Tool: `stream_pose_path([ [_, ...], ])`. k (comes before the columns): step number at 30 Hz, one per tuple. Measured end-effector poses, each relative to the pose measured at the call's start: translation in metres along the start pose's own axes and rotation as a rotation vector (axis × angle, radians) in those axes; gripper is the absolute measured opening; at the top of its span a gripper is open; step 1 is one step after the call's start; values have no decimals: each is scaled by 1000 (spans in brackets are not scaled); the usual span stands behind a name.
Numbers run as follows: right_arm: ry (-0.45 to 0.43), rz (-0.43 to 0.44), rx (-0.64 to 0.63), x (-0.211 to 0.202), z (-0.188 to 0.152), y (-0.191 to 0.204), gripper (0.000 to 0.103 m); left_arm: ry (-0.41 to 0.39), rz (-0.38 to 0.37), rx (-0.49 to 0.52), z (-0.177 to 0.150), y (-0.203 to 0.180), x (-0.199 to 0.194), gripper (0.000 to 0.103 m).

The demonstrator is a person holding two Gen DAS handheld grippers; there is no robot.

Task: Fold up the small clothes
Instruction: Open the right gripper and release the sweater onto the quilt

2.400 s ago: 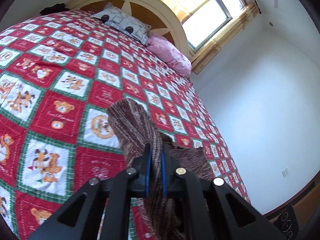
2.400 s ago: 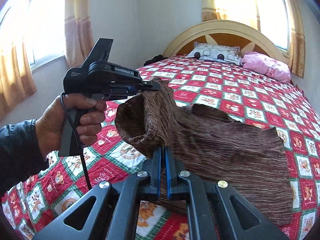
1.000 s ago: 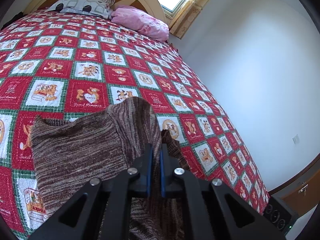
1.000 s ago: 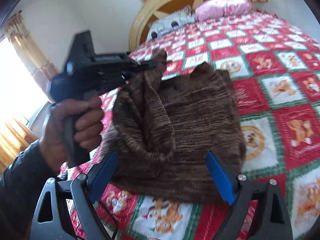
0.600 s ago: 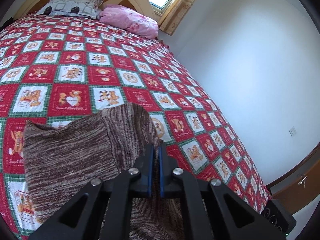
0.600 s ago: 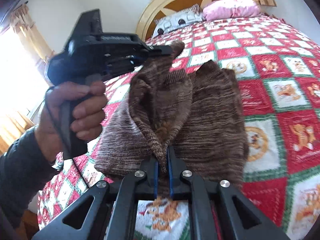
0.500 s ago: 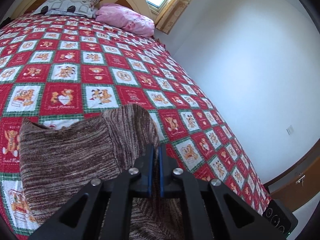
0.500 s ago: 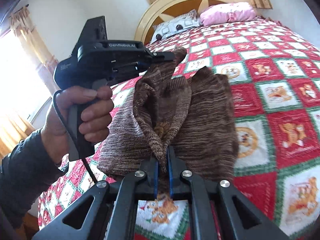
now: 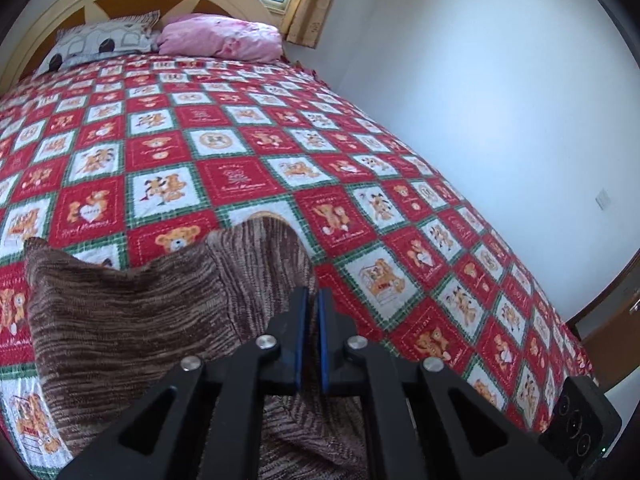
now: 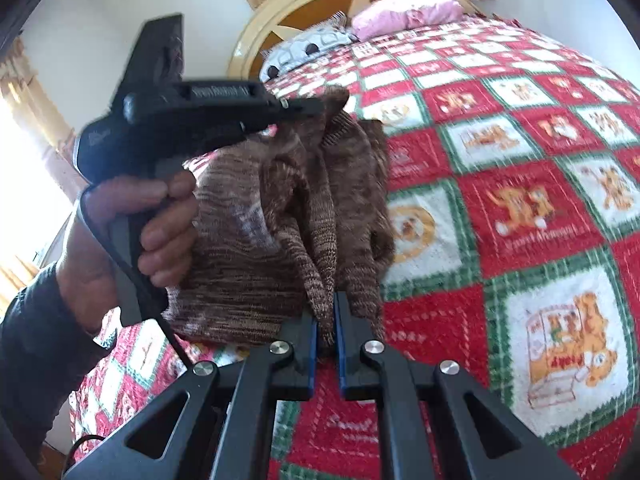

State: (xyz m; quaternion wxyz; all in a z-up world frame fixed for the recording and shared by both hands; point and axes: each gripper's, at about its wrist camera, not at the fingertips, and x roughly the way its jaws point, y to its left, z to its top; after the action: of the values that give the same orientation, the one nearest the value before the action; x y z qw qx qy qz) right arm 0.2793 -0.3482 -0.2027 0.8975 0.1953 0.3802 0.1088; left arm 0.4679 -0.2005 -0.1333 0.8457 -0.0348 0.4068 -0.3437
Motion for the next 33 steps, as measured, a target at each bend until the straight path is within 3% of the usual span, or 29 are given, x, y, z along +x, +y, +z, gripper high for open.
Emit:
stream_pose_path([
  [2,-3,23,31,-2,-1,-8,7,2,47,39,-2,-8,-4,7],
  [4,-21,21,43,-7,0,-10,13,0,106,93,-7,-16,-14,17],
  [5,-39,-9,37,-11,1,-10,19,-6,142,115,-11,-18,-22,39],
  [6,-54,-26,36,-14,2,-11,47,-39,183,141,-18,-18,-36,62],
  [7,-70,-29,44,-20,2,-14,70,-82,201,163,-26,-18,-51,70],
  [8,-89,-25,57,-25,3,-17,70,-123,211,181,-35,-15,-64,77],
  [11,-160,-57,34,-41,13,-16,70,-151,243,203,-61,-3,-87,78],
  [15,-174,49,-40,-39,47,7,70,-58,302,163,-95,20,-83,78],
  [17,-151,104,-95,-26,65,25,70,-33,312,104,-106,34,-81,78],
  [20,-61,126,-124,13,79,39,70,15,266,-4,-117,54,-75,80],
  [22,1,69,-108,43,83,32,70,46,261,-43,-124,61,-66,87],
  [24,69,-53,-58,71,82,13,69,36,245,-61,-130,64,-66,90],
  [26,44,-72,-46,73,82,4,68,29,247,-51,-130,60,-70,90],
  [28,66,-153,-36,70,85,5,69,9,254,-60,-131,60,-76,90],
  [30,49,-120,-36,63,89,11,69,-19,247,-98,-134,64,-88,90],
  [33,-30,-228,-215,51,96,51,69,-99,229,-148,-144,70,-105,90],
])
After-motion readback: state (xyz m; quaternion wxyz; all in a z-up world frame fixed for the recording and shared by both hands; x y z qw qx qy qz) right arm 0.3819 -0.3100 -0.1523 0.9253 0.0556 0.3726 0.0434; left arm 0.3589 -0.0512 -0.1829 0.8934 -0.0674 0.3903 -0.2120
